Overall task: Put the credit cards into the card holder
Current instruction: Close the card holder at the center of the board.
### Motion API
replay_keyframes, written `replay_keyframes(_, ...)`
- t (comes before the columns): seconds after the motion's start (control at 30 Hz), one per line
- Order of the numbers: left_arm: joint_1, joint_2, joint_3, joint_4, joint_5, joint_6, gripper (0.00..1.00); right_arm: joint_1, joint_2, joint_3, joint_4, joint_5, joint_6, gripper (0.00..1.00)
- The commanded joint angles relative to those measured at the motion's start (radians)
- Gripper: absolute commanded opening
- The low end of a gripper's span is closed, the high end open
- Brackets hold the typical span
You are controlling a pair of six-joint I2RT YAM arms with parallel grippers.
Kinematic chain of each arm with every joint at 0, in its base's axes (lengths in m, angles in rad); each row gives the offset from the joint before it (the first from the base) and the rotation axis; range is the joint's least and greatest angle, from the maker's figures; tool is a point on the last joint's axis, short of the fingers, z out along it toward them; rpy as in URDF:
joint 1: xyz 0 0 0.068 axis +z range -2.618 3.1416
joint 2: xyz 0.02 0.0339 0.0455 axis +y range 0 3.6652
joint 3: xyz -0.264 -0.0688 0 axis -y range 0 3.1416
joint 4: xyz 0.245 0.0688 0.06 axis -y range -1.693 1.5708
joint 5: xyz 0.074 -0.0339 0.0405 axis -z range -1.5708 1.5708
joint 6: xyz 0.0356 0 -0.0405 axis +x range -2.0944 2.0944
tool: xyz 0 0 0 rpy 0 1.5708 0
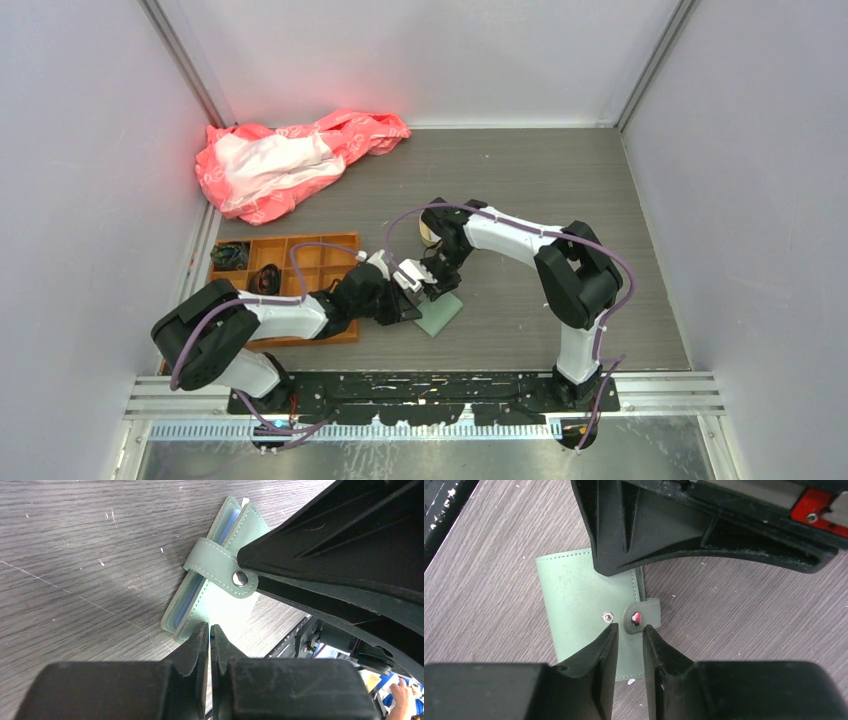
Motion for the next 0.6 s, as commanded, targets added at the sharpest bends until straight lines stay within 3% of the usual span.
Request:
replay_keyframes(0.0,-0.002,0.014,0.032,0.048,0.015,-0.008,0.05,0.011,-0.009,0.018,0.005,-0.016,0.006,0.29)
replay_keyframes(0.4,-0.002,0.024,0.032,0.049,0.016,-0.012,0.04,0.026,-0.026,0.023,0.003,-0.024,0.012,0.28)
replay_keyframes(0.57,-0.001,0.026,0.032,0.048,0.017,-0.012,0.03,0.030,-0.031,0.031,-0.009,-0.017,0.009,0.22)
